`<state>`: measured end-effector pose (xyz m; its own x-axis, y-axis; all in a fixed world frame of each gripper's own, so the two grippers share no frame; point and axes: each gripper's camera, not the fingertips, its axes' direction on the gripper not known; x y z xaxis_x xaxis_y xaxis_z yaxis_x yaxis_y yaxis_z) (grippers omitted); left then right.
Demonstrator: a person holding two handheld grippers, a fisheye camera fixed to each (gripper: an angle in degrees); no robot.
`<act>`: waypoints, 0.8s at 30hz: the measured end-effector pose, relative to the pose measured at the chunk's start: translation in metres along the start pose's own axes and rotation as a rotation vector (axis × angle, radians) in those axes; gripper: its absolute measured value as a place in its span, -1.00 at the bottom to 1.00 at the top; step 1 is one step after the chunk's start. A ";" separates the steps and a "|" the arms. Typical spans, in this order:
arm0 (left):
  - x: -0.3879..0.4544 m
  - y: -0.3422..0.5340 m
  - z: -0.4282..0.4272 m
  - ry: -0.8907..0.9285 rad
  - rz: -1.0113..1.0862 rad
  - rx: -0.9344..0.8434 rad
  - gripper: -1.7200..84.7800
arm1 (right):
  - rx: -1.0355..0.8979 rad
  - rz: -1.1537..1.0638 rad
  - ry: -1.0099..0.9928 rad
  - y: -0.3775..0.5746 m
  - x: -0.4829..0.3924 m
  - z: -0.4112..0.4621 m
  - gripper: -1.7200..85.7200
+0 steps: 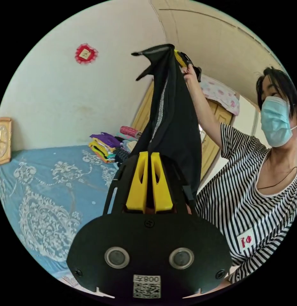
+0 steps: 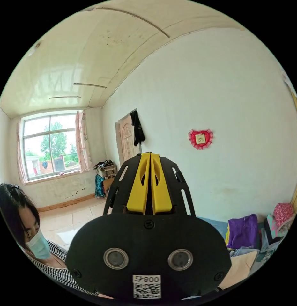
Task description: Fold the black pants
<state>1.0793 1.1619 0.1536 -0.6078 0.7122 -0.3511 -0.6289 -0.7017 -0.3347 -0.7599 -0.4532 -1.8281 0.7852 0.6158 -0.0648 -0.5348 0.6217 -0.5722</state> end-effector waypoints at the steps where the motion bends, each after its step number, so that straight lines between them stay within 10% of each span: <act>1: -0.013 0.019 -0.040 -0.074 -0.047 0.036 -0.93 | -0.013 0.015 -0.008 0.003 0.004 0.009 -0.96; 10: -0.065 0.094 -0.203 -0.709 -0.207 -0.058 -0.94 | -0.311 0.256 -0.037 0.113 0.070 0.142 -0.96; 18: -0.199 0.079 -0.169 -0.843 -0.284 -0.232 -0.94 | -0.423 0.718 0.000 0.224 0.174 0.237 -0.96; 24: -0.264 -0.023 -0.143 -0.871 -0.183 -0.127 -0.94 | -0.233 0.571 -0.001 0.131 0.170 0.273 -0.96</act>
<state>1.3236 0.9870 0.1289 -0.6879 0.5376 0.4876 -0.7252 -0.5358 -0.4324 -0.7812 -0.1351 -1.6906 0.3945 0.8208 -0.4132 -0.7885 0.0716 -0.6108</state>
